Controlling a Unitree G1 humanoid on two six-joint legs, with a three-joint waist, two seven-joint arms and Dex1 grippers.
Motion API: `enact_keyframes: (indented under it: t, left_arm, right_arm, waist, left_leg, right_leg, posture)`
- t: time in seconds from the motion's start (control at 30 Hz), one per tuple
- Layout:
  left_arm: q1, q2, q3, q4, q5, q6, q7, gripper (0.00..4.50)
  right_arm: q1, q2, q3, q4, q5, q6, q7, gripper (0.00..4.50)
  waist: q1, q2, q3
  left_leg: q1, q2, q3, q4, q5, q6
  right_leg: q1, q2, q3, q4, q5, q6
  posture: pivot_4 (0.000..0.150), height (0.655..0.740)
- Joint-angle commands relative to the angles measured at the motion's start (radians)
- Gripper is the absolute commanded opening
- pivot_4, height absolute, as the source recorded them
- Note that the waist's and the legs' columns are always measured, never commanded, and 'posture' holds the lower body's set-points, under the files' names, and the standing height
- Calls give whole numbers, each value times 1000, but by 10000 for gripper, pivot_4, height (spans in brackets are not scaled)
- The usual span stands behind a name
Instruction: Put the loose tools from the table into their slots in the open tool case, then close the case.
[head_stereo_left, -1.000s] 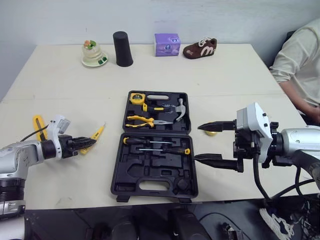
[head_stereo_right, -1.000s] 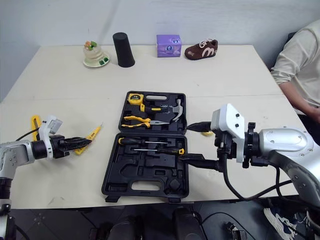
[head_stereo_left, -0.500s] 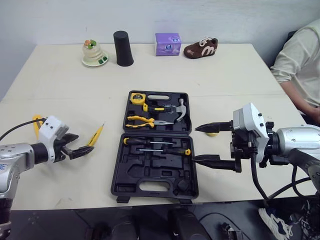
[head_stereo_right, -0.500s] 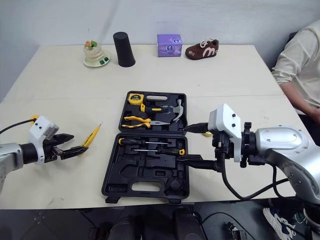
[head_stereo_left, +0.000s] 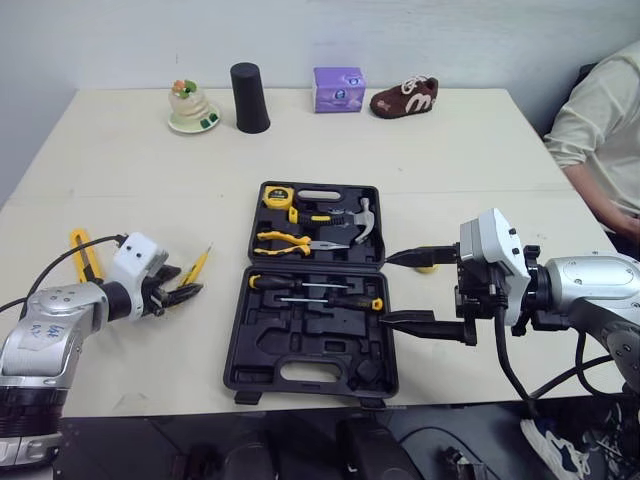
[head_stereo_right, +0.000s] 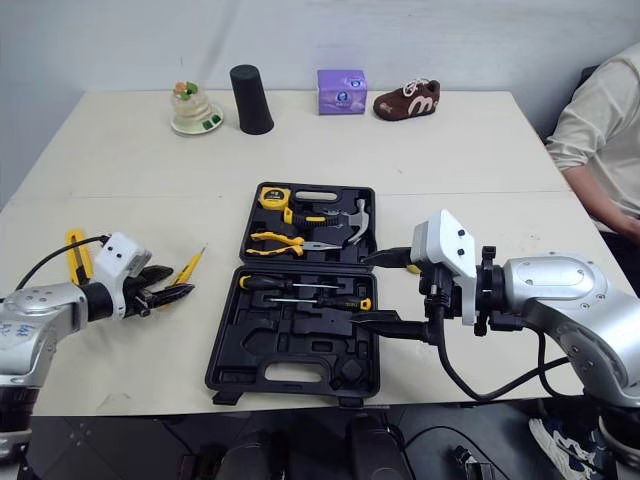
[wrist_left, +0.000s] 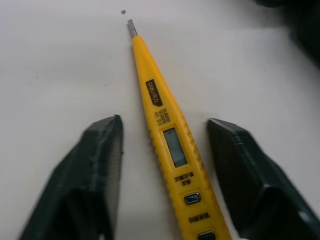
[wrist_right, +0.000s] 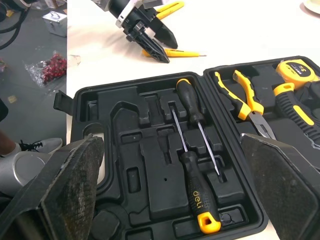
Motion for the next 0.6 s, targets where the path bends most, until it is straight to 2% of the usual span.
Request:
enact_keyframes:
  t: [0.03, 0.07, 0.1, 0.23, 0.37, 0.5, 0.6]
  left_arm:
    - [-3, 8, -9, 33, 11, -2, -16, 10471]
    - [-9, 15, -5, 27, 12, -2, -17, 6110]
    - [-18, 26, -1, 23, 15, -4, -20, 4986]
    - [-71, 124, 10, 5, 29, -44, -83, 4987]
    - [-152, 218, -18, -146, -56, -87, -278, 4986]
    - [-215, 227, -122, -318, -117, -60, -387, 4986]
    - [-244, 203, -240, -398, -91, -88, -432, 4986]
  right_arm:
    - [6, -7, -35, -19, 5, -13, -3, 45000]
    - [8, -9, -38, -20, 6, -13, -3, 45000]
    - [10, -10, -39, -21, 7, -13, -3, 45000]
    - [23, -19, -56, -30, 15, -8, -2, 45000]
    - [59, -37, -89, -42, 25, 1, -1, 45000]
    - [112, -58, -125, -65, 38, 11, -5, 45000]
    - [165, -71, -150, -96, 46, 20, -12, 45000]
  waist:
    - [-1, 0, 0]
    - [-1, 0, 0]
    - [-1, 0, 0]
    - [-2, -1, 1]
    - [-2, -3, 2]
    - [4, -2, 1]
    - [2, -1, 2]
  left_leg:
    - [0, 0, 0, 0, 0, 0]
    - [0, 0, 0, 0, 0, 0]
    - [1, -1, 0, 0, 0, 0]
    - [0, 0, 0, 0, 0, -1]
    - [-2, 0, 0, -1, 0, -1]
    - [-2, -2, 2, -6, 0, 0]
    - [-2, -3, 3, -8, -1, 0]
  right_leg:
    - [0, 0, 0, 0, 0, 0]
    - [0, 0, 0, 1, 0, 0]
    - [0, 0, 0, 1, 0, 0]
    - [-1, 1, 0, 1, 0, 0]
    - [-2, 1, -2, -1, 0, 0]
    - [-1, 0, -3, -7, 0, 1]
    - [-2, 0, -2, -9, 0, 1]
  posture:
    - [1500, 7386]
    - [1500, 7386]
    - [1500, 7386]
    - [1500, 7386]
    - [1500, 7386]
    - [1500, 7386]
    - [1500, 7386]
